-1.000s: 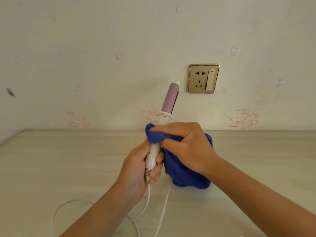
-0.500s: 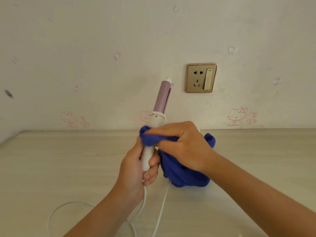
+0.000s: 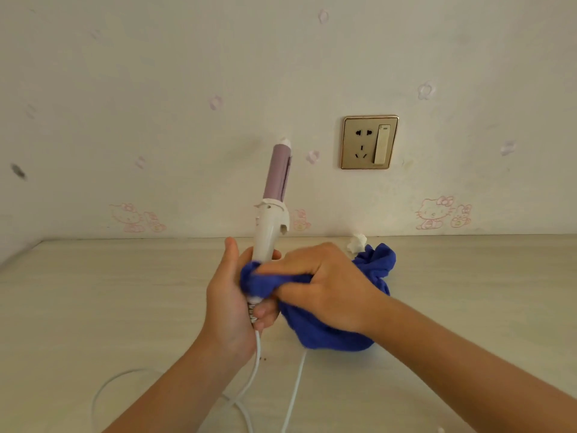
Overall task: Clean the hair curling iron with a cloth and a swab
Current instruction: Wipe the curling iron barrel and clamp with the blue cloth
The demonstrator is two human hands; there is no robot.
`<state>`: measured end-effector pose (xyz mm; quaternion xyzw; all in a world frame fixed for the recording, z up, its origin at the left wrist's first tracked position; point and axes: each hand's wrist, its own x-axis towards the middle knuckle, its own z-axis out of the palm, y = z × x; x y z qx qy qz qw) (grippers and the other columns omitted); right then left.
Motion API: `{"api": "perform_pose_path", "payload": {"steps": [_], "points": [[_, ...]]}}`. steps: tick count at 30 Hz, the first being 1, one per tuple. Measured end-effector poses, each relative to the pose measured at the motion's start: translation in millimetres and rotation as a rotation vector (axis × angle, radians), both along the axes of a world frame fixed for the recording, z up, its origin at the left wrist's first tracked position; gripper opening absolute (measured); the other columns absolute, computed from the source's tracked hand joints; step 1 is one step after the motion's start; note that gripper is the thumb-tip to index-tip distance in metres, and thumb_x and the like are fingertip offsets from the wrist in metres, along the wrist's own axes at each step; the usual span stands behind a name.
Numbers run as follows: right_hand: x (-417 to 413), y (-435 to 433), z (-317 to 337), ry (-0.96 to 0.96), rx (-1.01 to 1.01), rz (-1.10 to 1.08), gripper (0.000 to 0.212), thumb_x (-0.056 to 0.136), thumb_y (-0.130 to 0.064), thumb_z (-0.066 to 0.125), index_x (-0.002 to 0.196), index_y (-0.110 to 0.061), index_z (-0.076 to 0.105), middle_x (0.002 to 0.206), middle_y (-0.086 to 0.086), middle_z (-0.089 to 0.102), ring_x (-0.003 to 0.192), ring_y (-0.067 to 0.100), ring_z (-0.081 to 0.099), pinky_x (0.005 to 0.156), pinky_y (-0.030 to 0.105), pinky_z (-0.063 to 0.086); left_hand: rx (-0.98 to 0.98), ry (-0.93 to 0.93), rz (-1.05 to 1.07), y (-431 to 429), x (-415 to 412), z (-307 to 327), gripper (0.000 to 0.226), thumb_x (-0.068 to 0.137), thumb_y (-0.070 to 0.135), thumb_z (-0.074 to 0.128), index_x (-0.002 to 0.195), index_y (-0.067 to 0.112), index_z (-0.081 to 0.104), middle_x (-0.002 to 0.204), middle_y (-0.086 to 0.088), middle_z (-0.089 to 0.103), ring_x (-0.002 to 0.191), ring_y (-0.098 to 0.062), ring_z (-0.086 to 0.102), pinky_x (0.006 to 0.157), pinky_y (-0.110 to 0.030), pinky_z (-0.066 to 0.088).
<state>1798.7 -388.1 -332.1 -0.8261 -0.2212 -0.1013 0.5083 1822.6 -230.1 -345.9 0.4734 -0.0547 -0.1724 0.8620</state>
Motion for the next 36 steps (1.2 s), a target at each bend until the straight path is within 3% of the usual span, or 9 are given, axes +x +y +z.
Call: {"api": "perform_pose_path", "payload": {"steps": [5, 9, 12, 19, 23, 26, 28, 32, 36], "points": [[9.6, -21.1, 14.0, -0.231, 0.221, -0.422, 0.042, 0.092, 0.002, 0.066, 0.115, -0.031, 0.080, 0.096, -0.005, 0.080, 0.087, 0.015, 0.074, 0.081, 0.022, 0.057, 0.042, -0.036, -0.136, -12.9, -10.0, -3.3, 0.062, 0.102, 0.059, 0.035, 0.105, 0.006, 0.066, 0.070, -0.005, 0.049, 0.032, -0.008, 0.028, 0.032, -0.015, 0.023], [0.1, -14.5, 11.3, -0.058, 0.190, -0.071, 0.041, 0.087, 0.011, 0.063, 0.112, -0.017, 0.081, 0.095, -0.008, 0.081, 0.084, 0.008, 0.077, 0.079, 0.018, 0.058, 0.047, -0.011, -0.058, -10.4, -2.6, 1.5, 0.064, 0.098, 0.060, 0.040, 0.080, 0.008, 0.072, 0.058, -0.007, 0.046, 0.031, -0.009, 0.031, 0.031, -0.016, 0.021], [-4.6, 2.7, 2.4, 0.117, 0.083, 0.167, 0.038, 0.089, 0.005, 0.065, 0.119, -0.013, 0.078, 0.104, 0.003, 0.081, 0.092, 0.019, 0.080, 0.092, 0.036, 0.061, 0.058, -0.001, 0.036, -1.1, 3.7, 5.6, 0.059, 0.095, 0.061, 0.046, 0.084, 0.012, 0.076, 0.057, -0.008, 0.053, 0.037, -0.015, 0.041, 0.030, -0.018, 0.025], [8.8, -22.2, 17.4, -0.219, 0.213, -0.398, 0.038, 0.093, 0.002, 0.066, 0.118, -0.023, 0.079, 0.099, 0.001, 0.080, 0.095, 0.023, 0.074, 0.093, 0.045, 0.058, 0.088, -0.042, -0.160, -13.3, -11.9, -0.7, 0.053, 0.097, 0.059, 0.043, 0.094, 0.011, 0.066, 0.068, -0.001, 0.049, 0.034, -0.007, 0.027, 0.032, -0.016, 0.022], [4.0, -18.7, 14.3, -0.164, 0.181, -0.236, 0.040, 0.089, 0.007, 0.064, 0.115, -0.018, 0.080, 0.095, -0.005, 0.080, 0.088, 0.015, 0.076, 0.083, 0.028, 0.059, 0.109, -0.043, -0.066, -13.6, -4.1, 4.9, 0.042, 0.091, 0.048, 0.055, 0.087, 0.007, 0.066, 0.062, -0.004, 0.051, 0.036, -0.011, 0.036, 0.034, -0.020, 0.023], [-3.6, 2.1, 3.1, 0.020, 0.094, 0.059, 0.037, 0.088, 0.005, 0.067, 0.114, -0.017, 0.080, 0.096, -0.002, 0.081, 0.087, 0.017, 0.079, 0.091, 0.033, 0.060, 0.085, 0.025, 0.047, -4.1, 5.3, 8.9, 0.038, 0.083, 0.043, 0.060, 0.076, 0.010, 0.077, 0.063, -0.006, 0.064, 0.048, -0.015, 0.057, 0.041, -0.024, 0.036], [-2.2, 5.6, -1.8, -0.054, -0.009, -0.001, 0.036, 0.088, -0.001, 0.070, 0.115, -0.023, 0.080, 0.098, -0.005, 0.081, 0.093, 0.015, 0.077, 0.100, 0.036, 0.056, 0.084, 0.045, 0.056, 0.0, 6.7, 8.4, 0.043, 0.091, 0.041, 0.056, 0.077, 0.010, 0.081, 0.067, -0.007, 0.069, 0.054, -0.017, 0.063, 0.045, -0.026, 0.041], [3.2, -6.5, 10.3, -0.234, 0.128, -0.311, 0.040, 0.089, -0.006, 0.066, 0.116, -0.032, 0.080, 0.090, -0.008, 0.078, 0.085, 0.016, 0.072, 0.084, 0.031, 0.057, 0.159, -0.106, 0.070, -5.9, -1.0, 4.6, 0.036, 0.103, 0.029, 0.047, 0.082, 0.003, 0.060, 0.059, -0.010, 0.051, 0.037, -0.014, 0.037, 0.035, -0.021, 0.024], [5.5, -17.6, 16.5, -0.274, 0.211, -0.417, 0.042, 0.094, 0.000, 0.066, 0.117, -0.033, 0.078, 0.093, 0.000, 0.079, 0.086, 0.021, 0.071, 0.084, 0.037, 0.058, 0.289, -0.173, 0.018, -11.5, -8.0, 1.4, 0.051, 0.106, 0.049, 0.040, 0.087, 0.007, 0.061, 0.061, -0.008, 0.050, 0.037, -0.015, 0.032, 0.038, -0.023, 0.023]]}}
